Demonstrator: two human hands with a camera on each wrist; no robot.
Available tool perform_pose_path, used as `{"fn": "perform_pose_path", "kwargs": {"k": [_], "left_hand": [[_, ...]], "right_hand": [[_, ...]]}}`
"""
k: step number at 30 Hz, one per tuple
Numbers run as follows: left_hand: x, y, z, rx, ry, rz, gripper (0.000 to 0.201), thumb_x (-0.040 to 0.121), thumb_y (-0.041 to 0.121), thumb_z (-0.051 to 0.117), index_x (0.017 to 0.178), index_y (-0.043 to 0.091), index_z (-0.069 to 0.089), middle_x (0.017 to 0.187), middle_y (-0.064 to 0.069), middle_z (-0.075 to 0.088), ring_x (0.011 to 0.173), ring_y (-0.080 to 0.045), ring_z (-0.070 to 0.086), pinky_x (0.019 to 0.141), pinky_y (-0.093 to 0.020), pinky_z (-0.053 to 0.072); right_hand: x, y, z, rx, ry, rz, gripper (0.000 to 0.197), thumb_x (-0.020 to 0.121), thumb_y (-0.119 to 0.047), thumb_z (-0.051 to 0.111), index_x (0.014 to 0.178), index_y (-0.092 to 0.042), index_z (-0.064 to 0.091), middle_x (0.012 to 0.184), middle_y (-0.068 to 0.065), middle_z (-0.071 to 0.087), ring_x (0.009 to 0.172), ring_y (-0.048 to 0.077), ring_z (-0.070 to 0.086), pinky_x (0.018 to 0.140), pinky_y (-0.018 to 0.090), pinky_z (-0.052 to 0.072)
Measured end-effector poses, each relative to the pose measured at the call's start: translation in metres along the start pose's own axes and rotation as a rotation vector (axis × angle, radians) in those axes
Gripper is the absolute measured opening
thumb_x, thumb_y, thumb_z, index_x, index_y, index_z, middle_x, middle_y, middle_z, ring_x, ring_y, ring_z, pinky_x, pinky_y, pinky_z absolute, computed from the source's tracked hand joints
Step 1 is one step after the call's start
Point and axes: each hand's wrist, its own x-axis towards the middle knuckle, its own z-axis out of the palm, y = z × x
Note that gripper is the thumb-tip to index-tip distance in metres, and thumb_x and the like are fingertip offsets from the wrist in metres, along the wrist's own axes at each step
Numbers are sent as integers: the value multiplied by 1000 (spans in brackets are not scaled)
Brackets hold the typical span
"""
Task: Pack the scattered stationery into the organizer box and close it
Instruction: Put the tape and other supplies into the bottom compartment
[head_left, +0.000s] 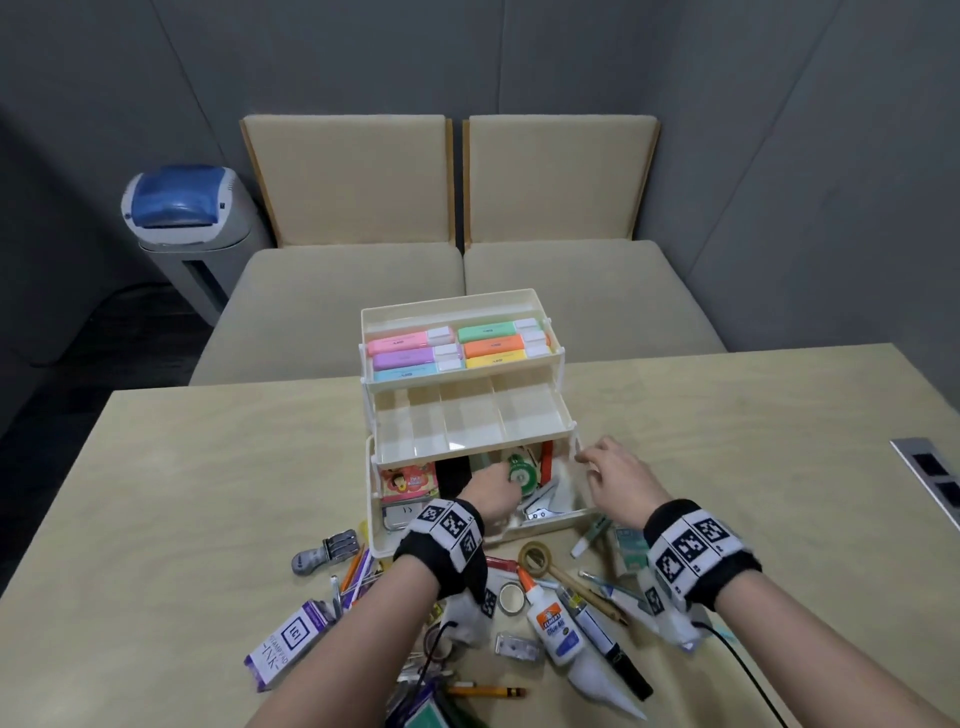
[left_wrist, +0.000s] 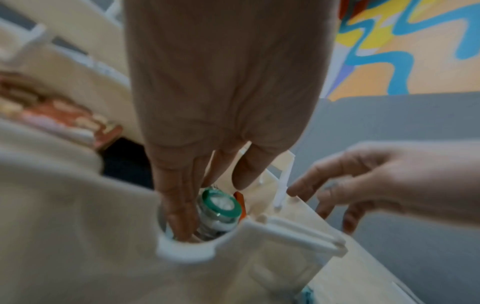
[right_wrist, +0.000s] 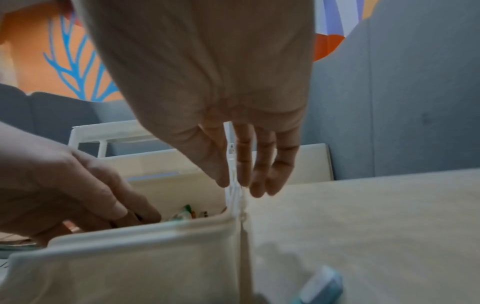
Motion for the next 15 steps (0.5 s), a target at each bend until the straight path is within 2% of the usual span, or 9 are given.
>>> {"fn": "perform_pose_path", "kwargs": {"k": [1,3,5,7,9,12,13,15], "left_hand": [[1,1,0,-24,0,-4,11,98,12,36,95,15,46,89,-6,57,64,-16,53,58,-23,44],[3,0,1,-62,5,-30,13,98,13,37,92,18,47,85,-3,56,57,-10,48,50,-20,40],[6,-2,1,-109,9,-52,16,98,15,38,108,15,50,97,-8,59,57,-9,48,48,-19,39],[7,-4,1,-150,15,-65,32,99,17,39,129,9,46,112,-14,61,60,-11,51,46,-19,39],[6,-5,1,-167,30,-63,39,98,17,39,136,7,39,125,-17,57,75,-16,57,52,-19,43],[4,-8,1,-165,56,-64,41,98,16,40,138,6,36,131,-16,53,99,-24,59,75,-27,48],[4,-9,1,-170,55,-61,41,98,16,40,137,7,36,130,-16,54,99,-25,60,75,-28,49],[6,-11,2,-199,43,-60,38,98,16,40,135,8,36,120,-14,58,80,-20,60,59,-23,48]], "right_hand": [[0,1,0,21,8,-1,36,96,-9,44,130,-14,54,122,1,50,106,15,53,96,22,40],[-1,2,0,7,26,-14,35,96,-11,45,129,-15,56,124,1,51,111,15,51,99,23,40],[-2,-3,1,-127,23,-81,35,93,-15,50,127,-17,56,127,0,50,117,16,46,104,29,38],[-1,-14,7,-301,-47,-197,36,90,-13,51,125,-17,57,130,1,51,121,19,44,106,35,36],[4,-23,16,-416,-147,-258,35,88,-8,48,121,-11,58,128,6,53,120,23,46,104,36,38],[15,-32,22,-519,-258,-237,33,91,-12,46,121,-6,58,126,11,53,117,26,47,100,38,41],[19,-34,23,-545,-281,-228,35,91,-15,46,123,-5,57,128,11,51,119,27,46,102,38,40],[24,-37,25,-583,-305,-212,39,92,-18,46,127,-4,55,133,11,46,123,26,42,104,39,38]]}}
